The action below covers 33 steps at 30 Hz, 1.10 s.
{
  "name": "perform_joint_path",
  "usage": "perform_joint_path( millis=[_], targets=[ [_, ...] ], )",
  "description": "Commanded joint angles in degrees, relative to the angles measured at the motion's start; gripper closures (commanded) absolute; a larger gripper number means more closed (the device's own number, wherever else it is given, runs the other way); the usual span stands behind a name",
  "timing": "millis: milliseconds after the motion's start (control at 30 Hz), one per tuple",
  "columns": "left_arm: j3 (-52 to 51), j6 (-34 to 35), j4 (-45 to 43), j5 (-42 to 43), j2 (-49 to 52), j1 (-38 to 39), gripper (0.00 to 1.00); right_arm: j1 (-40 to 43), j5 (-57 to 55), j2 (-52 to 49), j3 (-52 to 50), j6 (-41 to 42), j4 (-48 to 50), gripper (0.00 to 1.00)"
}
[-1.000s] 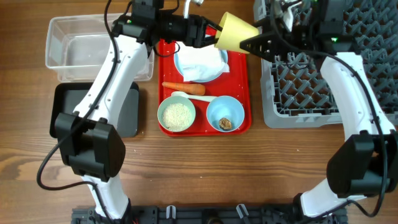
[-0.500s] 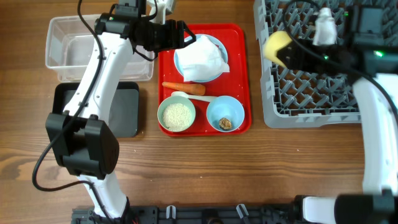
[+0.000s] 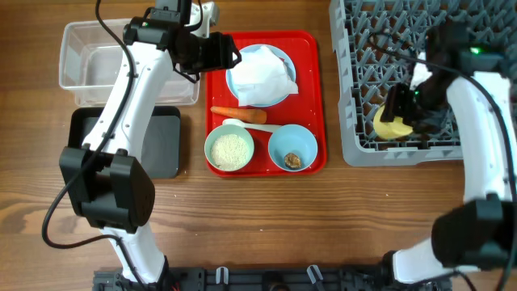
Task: Sort waste into correct bins and load items into the dishwasher rack
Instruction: 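Place the yellow cup upside down in the rack with right gripper, then grasp the green bowl of rice with the left gripper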
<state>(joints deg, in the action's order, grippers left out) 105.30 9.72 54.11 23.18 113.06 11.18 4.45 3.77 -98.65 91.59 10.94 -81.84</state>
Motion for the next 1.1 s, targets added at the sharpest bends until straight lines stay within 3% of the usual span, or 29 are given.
perform_joint_path(
  millis=[0, 200, 300, 367, 667, 800, 900, 1067],
  targets=[
    [0.3, -0.5, 0.4, -0.8, 0.8, -0.1, 0.28, -0.1, -1.2, -3.8, 0.2, 1.0, 0.6, 0.44],
    [0.3, -0.5, 0.5, -0.8, 0.8, 0.0, 0.28, -0.1, 1.7, -7.5, -1.5, -0.5, 3.8, 0.40],
    [0.3, -0.5, 0.5, -0.8, 0.8, -0.1, 0.26, -0.2, 3.1, -7.9, -2.6, -0.4, 6.3, 0.15],
    [0.3, -0.5, 0.7, -0.8, 0.8, 0.0, 0.24, -0.2, 5.2, -7.9, -2.6, -0.2, 8.2, 0.10],
    [0.3, -0.5, 0.7, -0.8, 0.8, 0.0, 0.19, -0.9, 13.5, -2.2, 15.5, -3.5, 6.6, 0.11],
    [0.3, -0.5, 2.6, -0.7, 0.8, 0.0, 0.17, -3.8, 13.4, 0.9, 16.4, -5.0, 8.7, 0.11],
    [0.3, -0.5, 9.9, -0.6, 0.4, 0.3, 0.27, -5.7, 13.0, 0.6, 16.4, -6.5, 8.8, 0.11],
    [0.3, -0.5, 21.9, 0.3, 0.2, 3.2, 0.34, -5.7, 13.0, 0.6, 16.3, -6.5, 9.9, 0.11]
  ],
)
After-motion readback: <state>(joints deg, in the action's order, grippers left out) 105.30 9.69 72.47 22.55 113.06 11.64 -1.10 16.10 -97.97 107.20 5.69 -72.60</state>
